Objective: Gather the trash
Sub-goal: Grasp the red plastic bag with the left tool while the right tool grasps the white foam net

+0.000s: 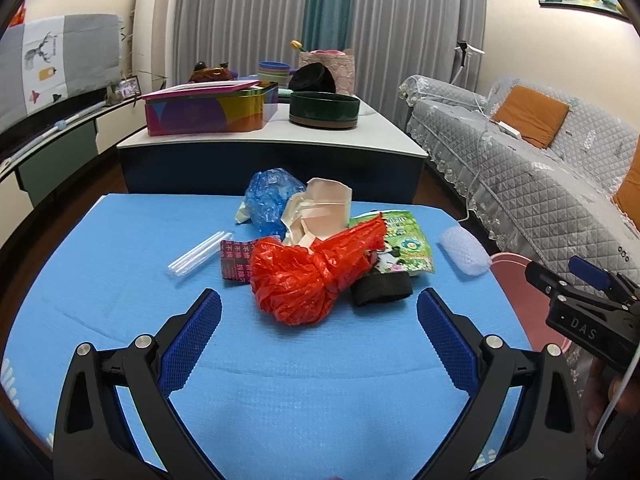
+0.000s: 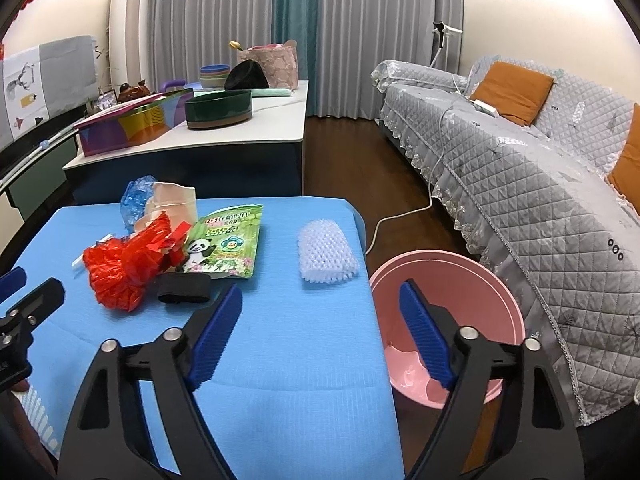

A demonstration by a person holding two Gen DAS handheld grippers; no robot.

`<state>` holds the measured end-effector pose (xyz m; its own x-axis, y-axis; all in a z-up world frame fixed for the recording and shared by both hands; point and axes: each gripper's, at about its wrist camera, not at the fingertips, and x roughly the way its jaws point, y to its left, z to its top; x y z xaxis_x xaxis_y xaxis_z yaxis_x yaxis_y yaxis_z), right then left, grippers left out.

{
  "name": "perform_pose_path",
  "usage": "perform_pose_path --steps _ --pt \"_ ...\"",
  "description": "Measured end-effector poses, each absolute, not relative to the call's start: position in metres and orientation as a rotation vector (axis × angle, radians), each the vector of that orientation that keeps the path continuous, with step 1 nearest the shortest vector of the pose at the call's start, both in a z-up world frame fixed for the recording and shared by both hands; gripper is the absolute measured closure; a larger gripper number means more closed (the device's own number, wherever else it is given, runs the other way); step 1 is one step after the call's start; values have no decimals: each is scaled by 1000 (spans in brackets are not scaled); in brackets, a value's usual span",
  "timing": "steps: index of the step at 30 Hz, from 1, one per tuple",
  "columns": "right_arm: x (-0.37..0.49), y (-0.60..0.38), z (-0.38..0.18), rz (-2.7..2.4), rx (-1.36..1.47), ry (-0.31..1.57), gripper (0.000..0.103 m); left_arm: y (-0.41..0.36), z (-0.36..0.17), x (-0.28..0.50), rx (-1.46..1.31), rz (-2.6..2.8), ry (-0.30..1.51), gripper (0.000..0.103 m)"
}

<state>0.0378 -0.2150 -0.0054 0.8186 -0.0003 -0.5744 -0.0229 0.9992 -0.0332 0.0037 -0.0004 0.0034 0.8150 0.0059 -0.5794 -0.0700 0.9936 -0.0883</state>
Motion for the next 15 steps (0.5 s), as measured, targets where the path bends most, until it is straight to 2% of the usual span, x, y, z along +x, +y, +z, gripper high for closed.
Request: perform_pose_path --steps 4,15 --pt "56 -217 -13 10 -28 628 35 6 -2 14 -123 66 625 8" --pt "109 -221 -39 -16 -20 691 35 25 -22 49 -157 117 656 20"
